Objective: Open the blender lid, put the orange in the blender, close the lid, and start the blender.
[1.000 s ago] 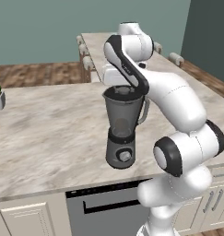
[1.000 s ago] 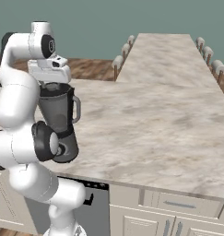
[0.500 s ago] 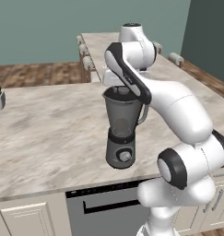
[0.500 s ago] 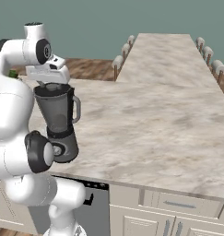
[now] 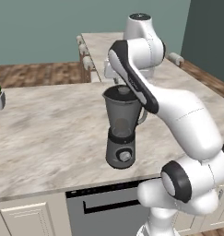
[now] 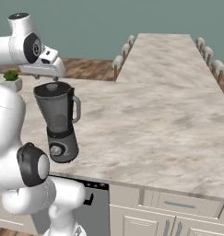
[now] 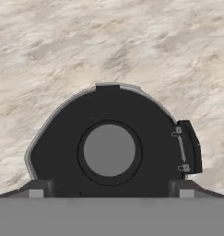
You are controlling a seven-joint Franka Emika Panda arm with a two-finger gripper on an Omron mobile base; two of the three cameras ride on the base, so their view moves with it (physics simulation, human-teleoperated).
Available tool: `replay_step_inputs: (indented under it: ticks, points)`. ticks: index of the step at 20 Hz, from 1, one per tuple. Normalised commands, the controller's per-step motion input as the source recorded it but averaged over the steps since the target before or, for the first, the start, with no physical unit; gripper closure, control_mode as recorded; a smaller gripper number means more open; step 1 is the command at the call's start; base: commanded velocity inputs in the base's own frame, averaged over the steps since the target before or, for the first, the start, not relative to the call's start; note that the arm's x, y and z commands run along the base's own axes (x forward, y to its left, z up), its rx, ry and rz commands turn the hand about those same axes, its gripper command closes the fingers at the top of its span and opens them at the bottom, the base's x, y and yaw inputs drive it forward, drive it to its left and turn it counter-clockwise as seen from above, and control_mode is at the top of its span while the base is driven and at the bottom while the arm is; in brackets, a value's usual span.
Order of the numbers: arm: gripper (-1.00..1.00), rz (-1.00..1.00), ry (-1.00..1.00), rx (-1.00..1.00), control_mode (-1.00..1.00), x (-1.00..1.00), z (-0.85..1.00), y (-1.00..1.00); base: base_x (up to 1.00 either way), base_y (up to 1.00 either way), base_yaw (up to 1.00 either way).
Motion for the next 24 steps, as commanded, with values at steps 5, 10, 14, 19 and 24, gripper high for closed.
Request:
replay_step_inputs:
  ticks: [5, 10, 14, 19, 24]
  points:
    - [-1.0, -0.24, -0.45, 0.0, -1.0, -1.0, 0.04, 0.0, 0.0, 0.0, 0.0]
    - [-1.0, -0.39, -0.39, 0.0, -1.0, -1.0, -0.76, 0.0, 0.0, 0.0, 0.0]
    - [-1.0, -0.46, -0.22, 0.0, -1.0, -1.0, -1.0, 0.0, 0.0, 0.0, 0.0]
    - [-1.0, -0.47, -0.02, 0.0, -1.0, -0.67, -0.93, 0.05, 0.0, 0.0, 0.0]
    - [-1.0, -0.06, 0.06, -0.14, -1.0, 0.04, -0.68, 0.0, 0.0, 0.0, 0.0]
